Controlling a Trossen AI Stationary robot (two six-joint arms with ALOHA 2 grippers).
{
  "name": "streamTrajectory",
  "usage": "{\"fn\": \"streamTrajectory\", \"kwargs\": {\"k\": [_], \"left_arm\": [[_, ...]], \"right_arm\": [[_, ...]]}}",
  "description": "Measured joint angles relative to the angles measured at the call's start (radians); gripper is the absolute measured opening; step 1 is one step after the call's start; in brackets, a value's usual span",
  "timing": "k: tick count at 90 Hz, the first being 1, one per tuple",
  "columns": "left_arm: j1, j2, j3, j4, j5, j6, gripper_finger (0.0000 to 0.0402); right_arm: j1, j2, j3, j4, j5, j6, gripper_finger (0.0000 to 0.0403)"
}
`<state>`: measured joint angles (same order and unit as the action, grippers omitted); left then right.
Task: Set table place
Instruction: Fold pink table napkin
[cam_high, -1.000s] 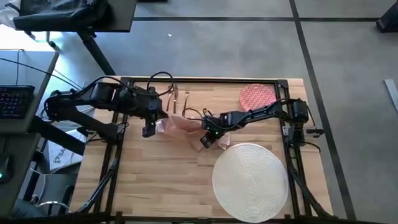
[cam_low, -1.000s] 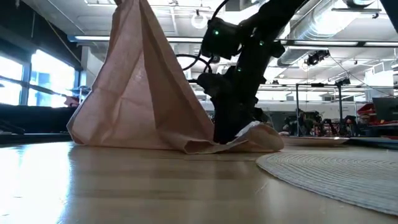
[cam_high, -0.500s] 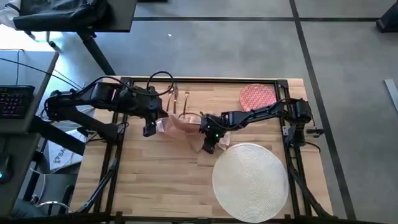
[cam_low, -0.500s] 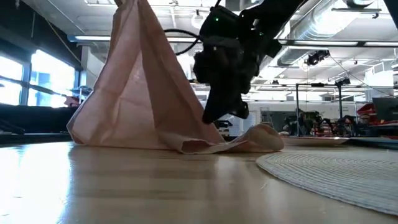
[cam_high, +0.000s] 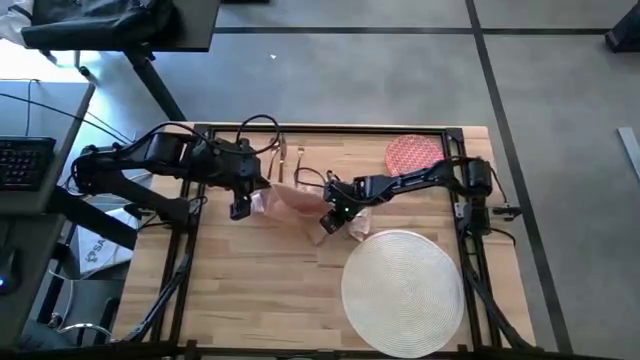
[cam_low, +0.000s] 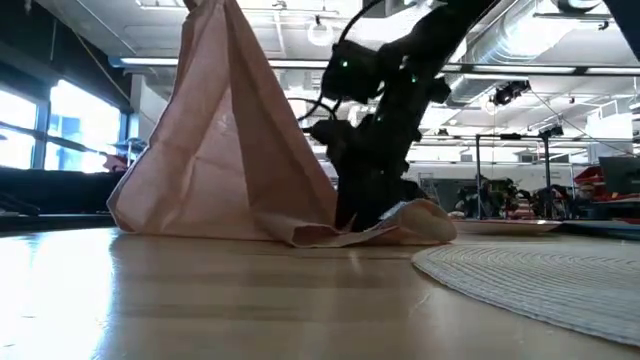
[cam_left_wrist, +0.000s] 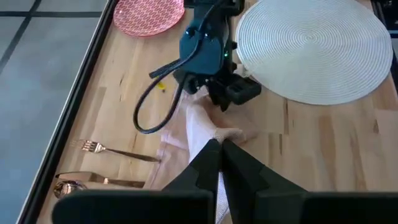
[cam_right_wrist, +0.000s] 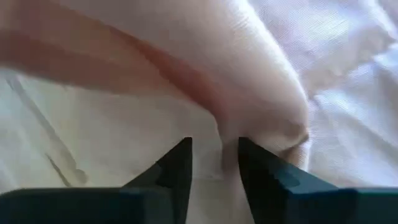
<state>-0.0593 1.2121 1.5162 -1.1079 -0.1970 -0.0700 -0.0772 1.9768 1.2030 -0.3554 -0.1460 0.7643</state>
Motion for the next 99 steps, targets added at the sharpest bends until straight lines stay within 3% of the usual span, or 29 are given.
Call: {"fn": "streamTrajectory", "kwargs": {"k": [37,63,71,84,99], "left_arm": [[0.000,0.000,0.000,-0.003,-0.016,0.000,0.0000],[0.000,0.000,0.000,-0.003,-0.060,-0.010,0.0000],[0.000,0.000,0.000,-0.002,-0.071,-0.023,0.0000],[0.000,0.000,0.000,-0.002,-0.076,-0.024,0.0000],[0.000,0.000,0.000,-0.003,-0.076,-0.025,0.0000]], "right_arm": [[0.019,0.002,0.000,0.009,-0.073,0.024,0.0097],[0.070,0.034,0.004,0.043,-0.068,0.047,0.0093],[0.089,0.034,0.004,0.043,-0.022,0.042,0.0075],[0.094,0.018,0.002,0.030,-0.009,0.038,0.0011],[0.094,-0.019,-0.002,-0.012,0.007,0.039,0.0001]]}}
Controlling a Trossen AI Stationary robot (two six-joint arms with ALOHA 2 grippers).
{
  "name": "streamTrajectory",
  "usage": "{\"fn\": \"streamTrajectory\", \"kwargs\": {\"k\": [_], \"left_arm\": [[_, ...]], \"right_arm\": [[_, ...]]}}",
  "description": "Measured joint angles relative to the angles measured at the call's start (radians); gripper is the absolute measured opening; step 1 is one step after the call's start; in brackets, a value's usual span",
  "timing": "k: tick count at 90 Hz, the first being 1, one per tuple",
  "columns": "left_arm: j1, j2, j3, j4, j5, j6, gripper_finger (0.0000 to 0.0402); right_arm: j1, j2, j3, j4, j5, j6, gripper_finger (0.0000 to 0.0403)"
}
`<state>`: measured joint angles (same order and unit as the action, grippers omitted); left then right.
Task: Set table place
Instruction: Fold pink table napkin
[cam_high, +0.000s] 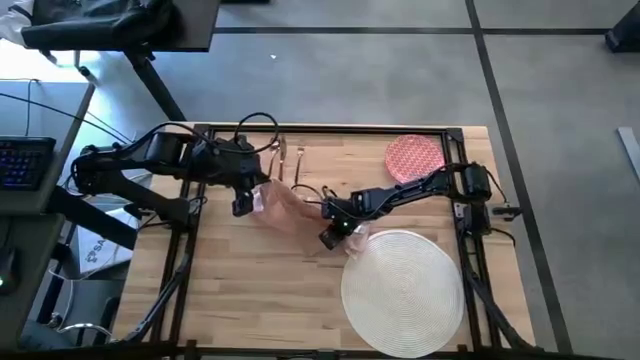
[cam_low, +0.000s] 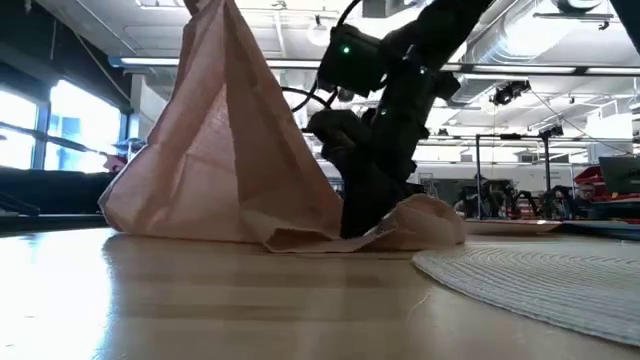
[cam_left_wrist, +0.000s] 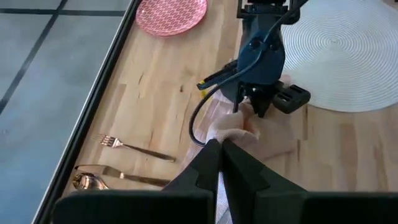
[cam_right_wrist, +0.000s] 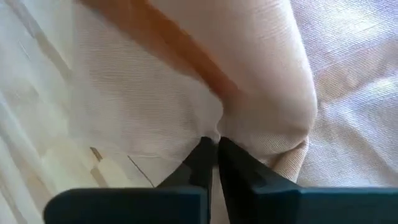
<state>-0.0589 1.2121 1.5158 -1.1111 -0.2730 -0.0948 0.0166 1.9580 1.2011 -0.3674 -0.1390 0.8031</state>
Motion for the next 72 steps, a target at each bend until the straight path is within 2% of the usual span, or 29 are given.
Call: {"fn": "streamTrajectory", "kwargs": {"k": [12,27,40,54,63,72], "left_arm": [[-0.001,0.000,0.000,-0.004,0.000,-0.018,0.0000],[-0.018,0.000,-0.006,-0.071,0.018,-0.094,0.0000],[-0.062,-0.001,-0.070,-0.109,0.020,-0.153,0.0000],[-0.132,-0.001,-0.156,-0.095,0.020,-0.229,0.0000],[-0.175,0.000,-0.163,-0.089,-0.011,-0.292,0.0000],[-0.195,-0.001,-0.109,-0.050,-0.062,-0.340,0.0000]], "right_arm": [[0.007,-0.094,0.000,-0.080,0.039,-0.027,0.0000],[0.024,-0.244,0.001,-0.287,0.162,-0.093,0.0000],[0.027,-0.358,0.001,-0.463,0.269,-0.127,0.0000],[0.051,-0.460,0.002,-0.541,0.349,-0.154,0.0000],[0.077,-0.526,0.004,-0.595,0.416,-0.153,0.0000],[0.100,-0.590,0.066,-0.641,0.500,-0.152,0.0000]]}}
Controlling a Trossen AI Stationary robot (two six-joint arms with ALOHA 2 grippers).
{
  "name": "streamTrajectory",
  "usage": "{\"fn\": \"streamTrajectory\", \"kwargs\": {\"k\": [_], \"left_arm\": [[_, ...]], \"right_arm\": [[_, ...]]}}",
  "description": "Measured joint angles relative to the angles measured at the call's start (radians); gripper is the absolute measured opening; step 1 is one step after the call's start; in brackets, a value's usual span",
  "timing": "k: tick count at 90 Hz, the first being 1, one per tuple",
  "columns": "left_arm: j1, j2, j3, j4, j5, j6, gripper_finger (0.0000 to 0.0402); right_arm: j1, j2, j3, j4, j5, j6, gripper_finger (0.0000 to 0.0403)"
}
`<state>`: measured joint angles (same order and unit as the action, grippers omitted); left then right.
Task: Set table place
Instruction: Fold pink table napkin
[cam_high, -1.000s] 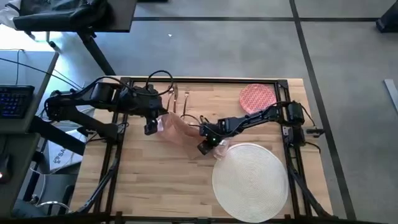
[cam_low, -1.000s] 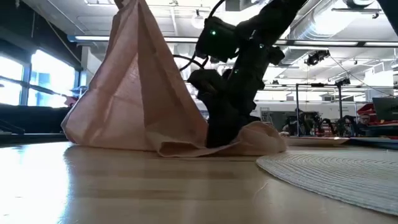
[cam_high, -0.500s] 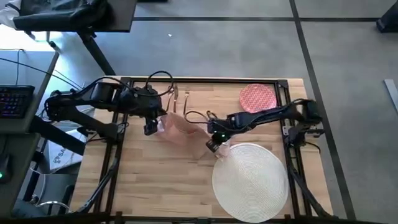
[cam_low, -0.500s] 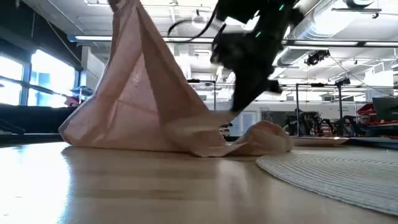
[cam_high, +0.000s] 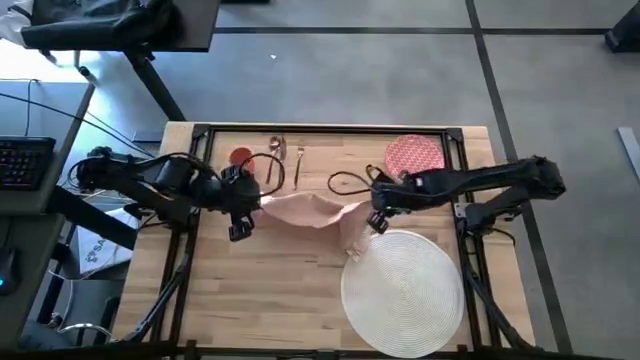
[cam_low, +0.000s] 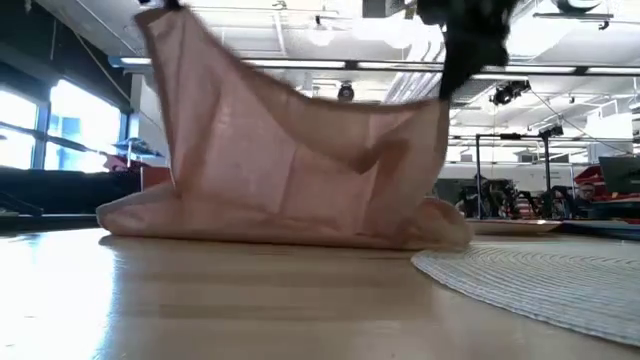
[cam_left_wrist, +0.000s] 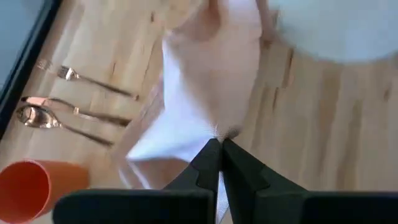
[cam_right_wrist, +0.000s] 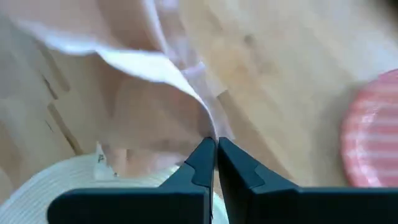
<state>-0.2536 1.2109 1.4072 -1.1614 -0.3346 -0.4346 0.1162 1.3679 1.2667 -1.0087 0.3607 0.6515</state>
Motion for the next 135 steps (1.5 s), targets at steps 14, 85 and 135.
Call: {"fn": "streamTrajectory", "kwargs": {"k": [14,85,135], "left_arm": [[0.011,-0.004,0.111,0.048,-0.127,0.058,0.0000],[0.426,0.007,0.124,0.200,0.704,0.455,0.0000],[-0.228,-0.012,-0.312,0.351,0.766,-0.102,0.0000]], "right_arm": [[-0.011,-0.049,0.191,-0.073,0.175,-0.129,0.0000],[-0.360,0.046,0.127,0.366,-0.493,-0.468,0.0046],[-0.167,0.498,0.112,0.695,-0.529,-0.402,0.0181]]}}
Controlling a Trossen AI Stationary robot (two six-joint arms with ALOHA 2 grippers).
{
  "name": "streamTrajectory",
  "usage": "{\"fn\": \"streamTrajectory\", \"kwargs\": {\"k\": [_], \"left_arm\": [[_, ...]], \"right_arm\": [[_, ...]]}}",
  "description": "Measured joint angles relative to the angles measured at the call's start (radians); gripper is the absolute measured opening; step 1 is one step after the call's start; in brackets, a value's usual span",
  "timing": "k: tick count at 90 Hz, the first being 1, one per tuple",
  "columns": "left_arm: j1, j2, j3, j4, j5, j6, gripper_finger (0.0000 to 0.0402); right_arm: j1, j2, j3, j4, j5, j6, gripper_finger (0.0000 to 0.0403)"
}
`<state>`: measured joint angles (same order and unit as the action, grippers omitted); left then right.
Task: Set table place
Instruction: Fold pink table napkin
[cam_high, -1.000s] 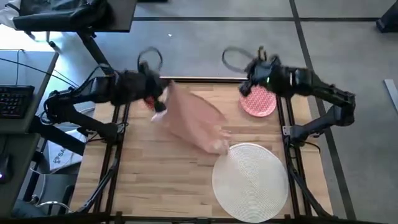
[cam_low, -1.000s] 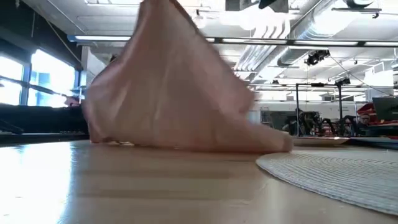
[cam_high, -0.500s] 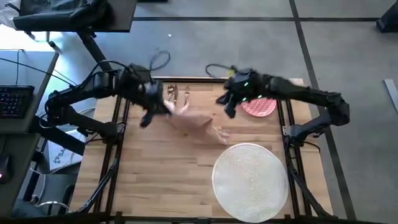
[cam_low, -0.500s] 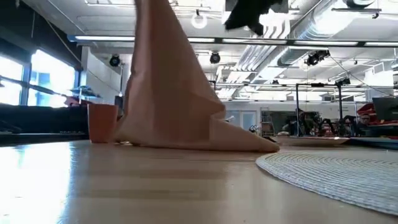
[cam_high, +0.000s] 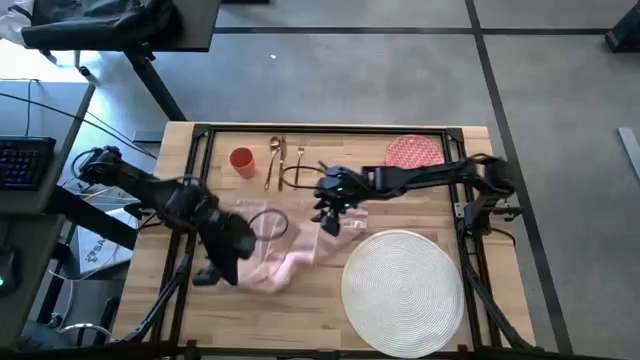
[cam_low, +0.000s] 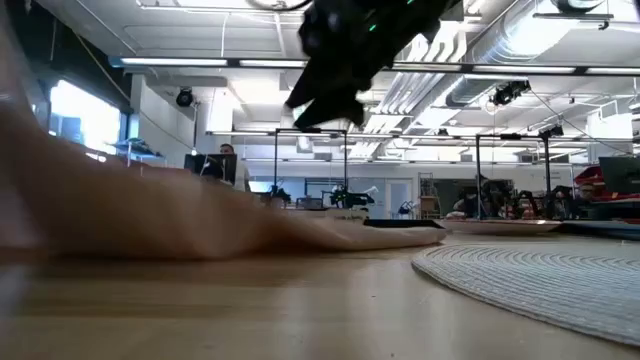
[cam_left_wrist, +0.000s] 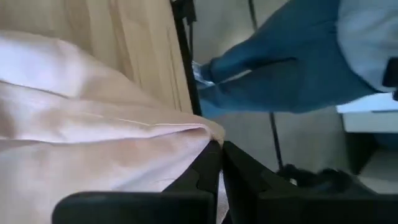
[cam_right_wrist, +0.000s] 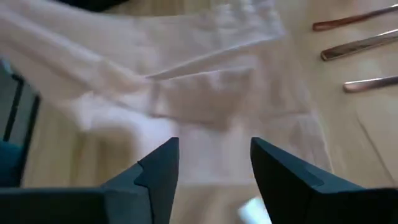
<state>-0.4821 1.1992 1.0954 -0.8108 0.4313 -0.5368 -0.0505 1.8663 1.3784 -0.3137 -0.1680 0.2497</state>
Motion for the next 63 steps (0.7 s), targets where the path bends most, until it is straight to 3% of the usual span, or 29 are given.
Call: {"fn": "streamTrajectory", "kwargs": {"k": [23,63], "left_arm": [[-0.124,0.000,-0.099,0.075,-0.165,-0.155,0.0000],[-0.149,0.000,-0.108,0.076,-0.240,-0.141,0.0000]], "right_arm": [[0.025,0.250,0.215,-0.011,-0.083,-0.082,0.0181],[0.052,0.536,0.529,-0.152,-0.046,0.174,0.0181]]}}
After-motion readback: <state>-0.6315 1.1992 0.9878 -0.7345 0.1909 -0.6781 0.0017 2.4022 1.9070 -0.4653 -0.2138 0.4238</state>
